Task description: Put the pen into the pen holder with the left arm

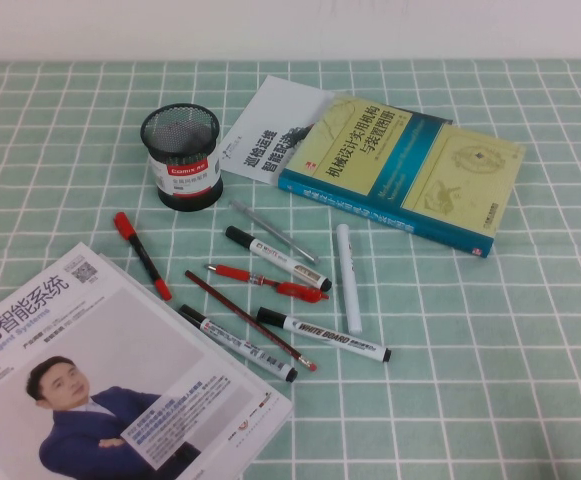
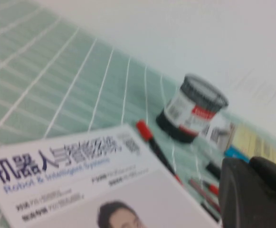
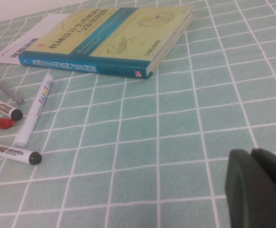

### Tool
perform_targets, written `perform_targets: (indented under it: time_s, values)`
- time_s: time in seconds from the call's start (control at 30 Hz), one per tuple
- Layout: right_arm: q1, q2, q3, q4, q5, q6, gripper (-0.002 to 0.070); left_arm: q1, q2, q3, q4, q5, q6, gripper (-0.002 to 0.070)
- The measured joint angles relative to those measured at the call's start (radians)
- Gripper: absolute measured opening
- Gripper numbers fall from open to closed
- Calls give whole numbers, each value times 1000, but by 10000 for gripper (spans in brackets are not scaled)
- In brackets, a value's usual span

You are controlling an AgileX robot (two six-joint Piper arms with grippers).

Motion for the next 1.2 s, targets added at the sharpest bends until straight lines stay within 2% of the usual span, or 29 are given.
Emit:
perform_targets:
  time_s: [0.33,0.47,0.63,0.77,0.87,1.0,1.2]
  values:
    - [0,0,0,0,0,0,-20,0,449,-395,2,376,54,0]
    - [0,0,0,0,0,0,-20,0,649,-536,-18,512,176,0]
    - [0,0,0,0,0,0,-20,-2,863,-648,-107,569,324,0]
    - [0,0,0,0,0,0,-20,-57,1039,-729,-126,569,364,0]
    - [0,0,0,0,0,0,-20,-129,1183,-820,-110,568,356,0]
    - [0,0,0,0,0,0,-20,-206,1361,-972,-42,594,277,0]
    - [0,0,0,0,0,0,-20,-262,1584,-1223,43,708,183,0]
